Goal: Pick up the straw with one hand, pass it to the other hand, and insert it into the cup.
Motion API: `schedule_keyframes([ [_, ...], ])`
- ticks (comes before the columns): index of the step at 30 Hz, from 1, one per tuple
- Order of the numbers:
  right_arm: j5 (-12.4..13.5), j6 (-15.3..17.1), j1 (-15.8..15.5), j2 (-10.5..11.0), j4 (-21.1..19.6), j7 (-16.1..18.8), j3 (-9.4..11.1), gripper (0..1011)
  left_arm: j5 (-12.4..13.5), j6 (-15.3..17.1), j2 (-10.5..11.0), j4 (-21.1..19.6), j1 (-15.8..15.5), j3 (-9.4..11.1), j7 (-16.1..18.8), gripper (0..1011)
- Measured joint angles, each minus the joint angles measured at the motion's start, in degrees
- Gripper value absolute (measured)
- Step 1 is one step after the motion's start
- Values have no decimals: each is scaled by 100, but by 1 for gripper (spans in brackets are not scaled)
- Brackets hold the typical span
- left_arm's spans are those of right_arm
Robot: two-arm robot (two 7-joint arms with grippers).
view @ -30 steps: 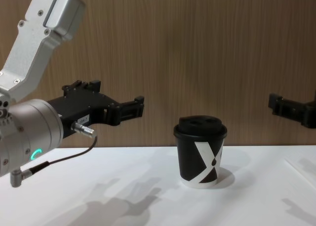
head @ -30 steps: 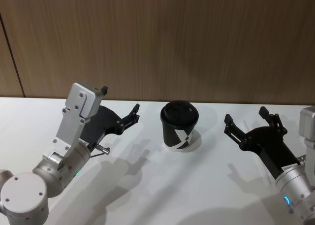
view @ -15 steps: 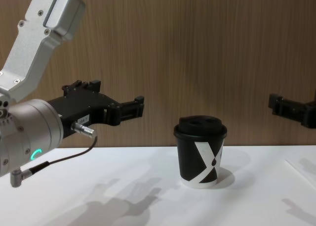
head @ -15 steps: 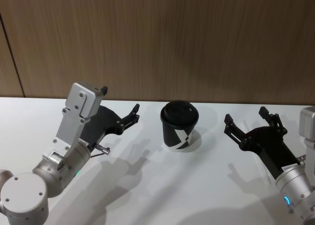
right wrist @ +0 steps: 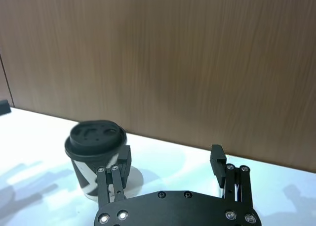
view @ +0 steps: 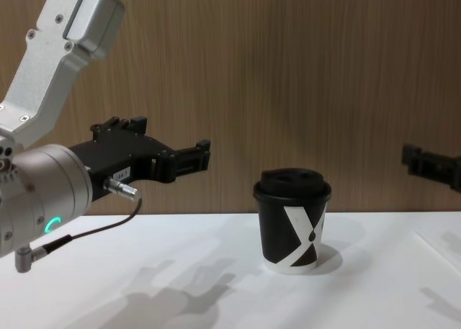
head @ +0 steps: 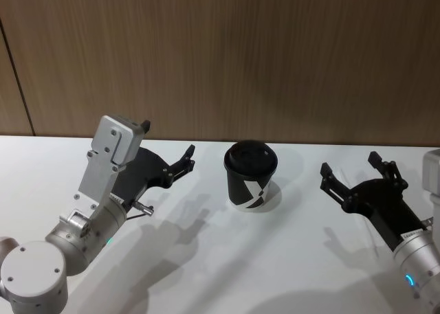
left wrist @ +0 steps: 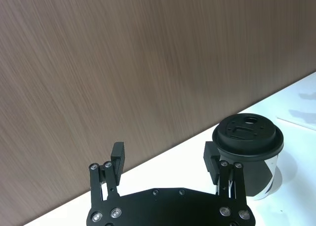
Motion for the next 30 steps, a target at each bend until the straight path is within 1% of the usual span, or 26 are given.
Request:
schedule_keyframes([
  [9, -57, 353, 2, 225, 57, 86, 125, 1001, 0, 0, 0, 0, 0, 0, 0, 1003],
  [13, -64, 582, -16, 321, 68, 119, 190, 1001, 0, 0, 0, 1, 0, 0, 0, 1003],
  [14, -64, 582, -16, 321, 68, 119, 190, 1001, 0, 0, 0, 0, 0, 0, 0, 1003],
  [16, -62, 734, -34, 366, 80, 148, 229, 1001, 0, 0, 0, 0, 0, 0, 0, 1003],
  [23, -11, 1011, -64, 396, 134, 193, 296, 1001, 0, 0, 0, 0, 0, 0, 0, 1003],
  [30, 120, 1271, -78, 342, 240, 242, 385, 1001, 0, 0, 0, 0, 0, 0, 0, 1003],
])
